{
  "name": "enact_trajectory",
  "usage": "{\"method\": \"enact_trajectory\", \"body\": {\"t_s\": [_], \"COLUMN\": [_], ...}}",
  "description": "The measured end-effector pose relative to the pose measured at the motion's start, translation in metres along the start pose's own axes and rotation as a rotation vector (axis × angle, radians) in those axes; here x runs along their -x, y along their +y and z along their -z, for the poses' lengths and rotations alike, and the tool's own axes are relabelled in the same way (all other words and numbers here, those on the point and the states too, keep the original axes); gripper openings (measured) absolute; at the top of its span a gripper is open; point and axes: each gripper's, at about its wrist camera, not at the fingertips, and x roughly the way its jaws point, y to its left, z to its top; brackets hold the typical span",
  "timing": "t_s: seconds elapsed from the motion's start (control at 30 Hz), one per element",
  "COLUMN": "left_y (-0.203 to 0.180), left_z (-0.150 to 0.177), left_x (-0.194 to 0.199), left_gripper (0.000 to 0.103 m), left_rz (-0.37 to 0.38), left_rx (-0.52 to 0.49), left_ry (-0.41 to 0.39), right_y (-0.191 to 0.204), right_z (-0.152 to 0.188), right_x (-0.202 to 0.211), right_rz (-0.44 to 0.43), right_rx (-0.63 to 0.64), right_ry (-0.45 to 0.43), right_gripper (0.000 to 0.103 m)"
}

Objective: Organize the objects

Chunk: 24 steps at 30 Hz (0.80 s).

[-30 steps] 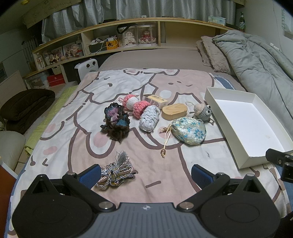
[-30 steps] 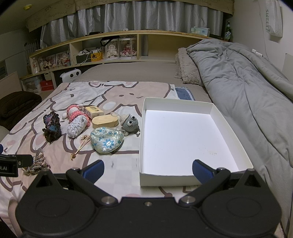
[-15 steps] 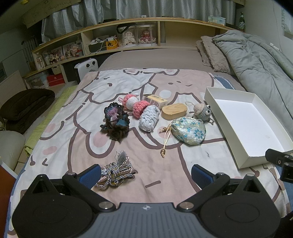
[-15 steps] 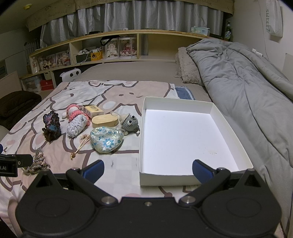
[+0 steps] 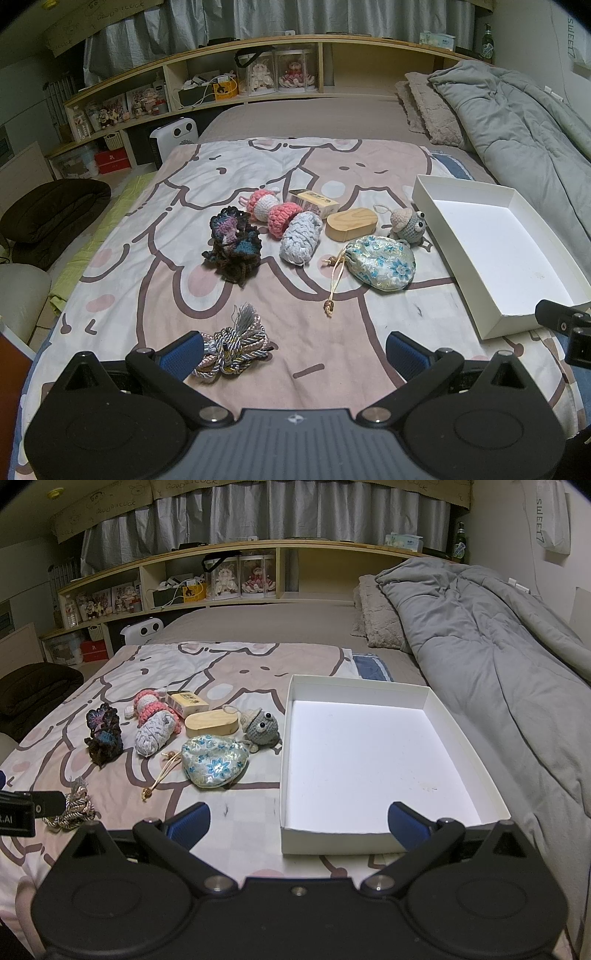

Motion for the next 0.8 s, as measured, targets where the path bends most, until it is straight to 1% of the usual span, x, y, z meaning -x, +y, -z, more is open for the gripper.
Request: {"method": "enact_trajectory", "body": {"t_s": [0.33, 0.43, 0.47, 0.63, 0.8], "left_y": [0.0, 0.0, 0.0, 0.001, 0.0], "left_z": [0.0, 0.0, 0.0, 0.001, -0.005], "left_x": [0.0, 0.0, 0.0, 0.001, -0.002], "left_gripper": [0.103, 0.103, 0.103, 0.103, 0.103], "left_rz": [0.0, 0.001, 0.001, 0.014, 0.017], "left_rx": [0.0, 0.0, 0.0, 0.01, 0.031], "left_ry": [0.001, 0.0, 0.0, 0.0, -0.011], "right_y": [0.0, 0.004, 0.003, 0.002, 0.002], "right_z": [-0.001, 0.001, 0.008, 0.007, -0.003], "right_x": [0.001, -0.001, -0.005, -0.004, -0.001], "right_rz": [0.001, 0.001, 0.001, -0.003, -0.024], "right_rx": [0.001, -0.001, -0.001, -0.003, -0.005], "right_ry": [0.001, 0.002, 0.003, 0.0, -0.038], "right_gripper": [0.103, 0.103, 0.103, 0.103, 0.103]}}
